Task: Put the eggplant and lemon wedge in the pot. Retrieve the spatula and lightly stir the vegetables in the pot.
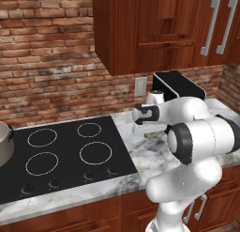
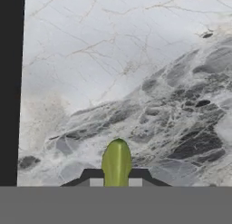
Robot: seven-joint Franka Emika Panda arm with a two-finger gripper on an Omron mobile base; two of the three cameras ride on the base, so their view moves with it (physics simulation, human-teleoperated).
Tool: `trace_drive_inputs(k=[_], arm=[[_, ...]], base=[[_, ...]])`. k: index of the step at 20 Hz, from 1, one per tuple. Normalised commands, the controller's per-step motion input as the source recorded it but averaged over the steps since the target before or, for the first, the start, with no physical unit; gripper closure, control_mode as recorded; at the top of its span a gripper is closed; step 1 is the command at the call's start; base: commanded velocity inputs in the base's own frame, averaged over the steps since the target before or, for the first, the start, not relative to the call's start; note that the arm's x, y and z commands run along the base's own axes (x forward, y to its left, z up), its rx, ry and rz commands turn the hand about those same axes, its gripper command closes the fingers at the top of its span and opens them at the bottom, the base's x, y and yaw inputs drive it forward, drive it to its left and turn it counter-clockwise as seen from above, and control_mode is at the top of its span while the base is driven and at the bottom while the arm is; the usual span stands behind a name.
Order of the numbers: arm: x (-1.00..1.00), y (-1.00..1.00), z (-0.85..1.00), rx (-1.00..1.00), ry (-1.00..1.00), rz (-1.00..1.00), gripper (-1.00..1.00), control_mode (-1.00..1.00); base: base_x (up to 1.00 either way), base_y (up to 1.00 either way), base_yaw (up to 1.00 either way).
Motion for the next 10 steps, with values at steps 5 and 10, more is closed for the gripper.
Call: trace_drive_inputs(k=[5, 10], arm=[[-0.76, -0.01, 0.98, 0.00, 0.00, 0.00, 1.00, -1.00], [-1.00, 0.00, 0.50, 0.00, 0.00, 0.00, 1.00, -1.00]], base=[[0.00, 0.00, 0.00], [0.00, 0.00, 0.00]])
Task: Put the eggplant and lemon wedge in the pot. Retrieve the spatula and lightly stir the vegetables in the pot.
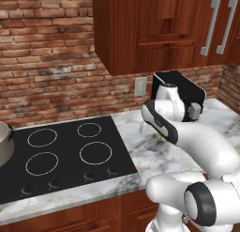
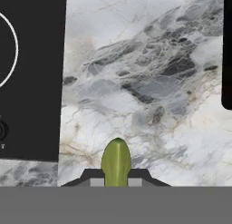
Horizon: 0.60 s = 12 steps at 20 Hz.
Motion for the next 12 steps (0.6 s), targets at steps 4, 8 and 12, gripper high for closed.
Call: trace_drive_inputs(k=[4, 8, 12], arm=[[-0.98, 0.00, 0.67, 0.00, 0.00, 0.00, 1.00, -1.00], [-0.60, 0.00, 0.78, 0.00, 0.00, 0.00, 1.00, -1.00], [-0.17, 0.00, 0.18, 0.00, -0.02, 0.00, 1.00, -1.00]], base=[[0.00, 0.00, 0.00], [0.00, 0.00, 0.00], [0.00, 0.00, 0.00]])
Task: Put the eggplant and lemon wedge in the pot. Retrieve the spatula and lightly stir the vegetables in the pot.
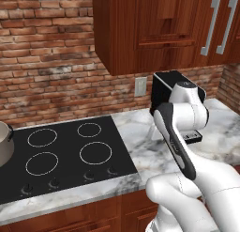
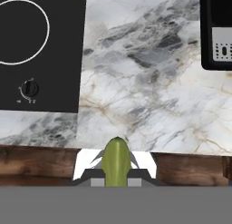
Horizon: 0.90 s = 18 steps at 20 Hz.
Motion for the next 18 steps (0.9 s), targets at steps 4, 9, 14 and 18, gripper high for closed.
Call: trace_drive_inputs(k=[4, 9, 14, 18], arm=[[0.00, 0.00, 0.00, 0.00, 0.00, 0.00, 1.00, -1.00], [0.00, 0.00, 0.00, 0.00, 0.00, 0.00, 1.00, -1.00], [-0.04, 0.00, 0.00, 0.00, 0.00, 0.00, 1.00, 1.00], [0.00, 0.00, 0.00, 0.00, 0.00, 0.00, 1.00, 1.00]], base=[[0.00, 0.00, 0.00], [0.00, 0.00, 0.00], [-0.26, 0.07, 0.00], [-0.95, 0.93, 0.00]])
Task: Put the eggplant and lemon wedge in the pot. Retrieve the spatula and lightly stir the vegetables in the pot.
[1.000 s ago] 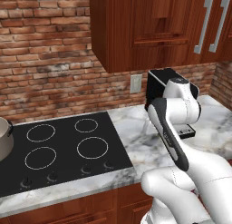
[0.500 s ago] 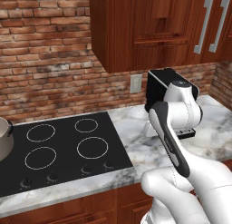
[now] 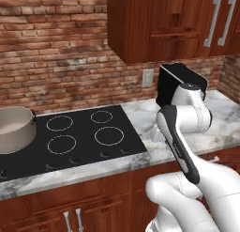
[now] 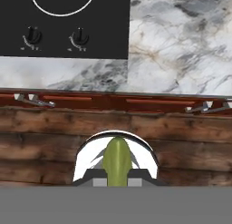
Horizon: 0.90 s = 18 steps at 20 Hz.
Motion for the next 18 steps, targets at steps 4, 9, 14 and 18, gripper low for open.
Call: trace_drive_inputs(k=[4, 9, 14, 18], arm=[[0.00, 0.00, 0.00, 0.00, 0.00, 0.00, 1.00, 1.00], [0.00, 0.00, 0.00, 0.00, 0.00, 0.00, 1.00, 1.00], [0.00, 0.00, 0.00, 0.00, 0.00, 0.00, 1.00, 1.00], [0.00, 0.00, 0.00, 0.00, 0.00, 0.00, 1.00, 1.00]], base=[[-0.69, 1.00, -0.04], [-0.25, 1.00, -0.01], [0.10, 0.99, 0.01], [0.42, 0.42, 0.02]])
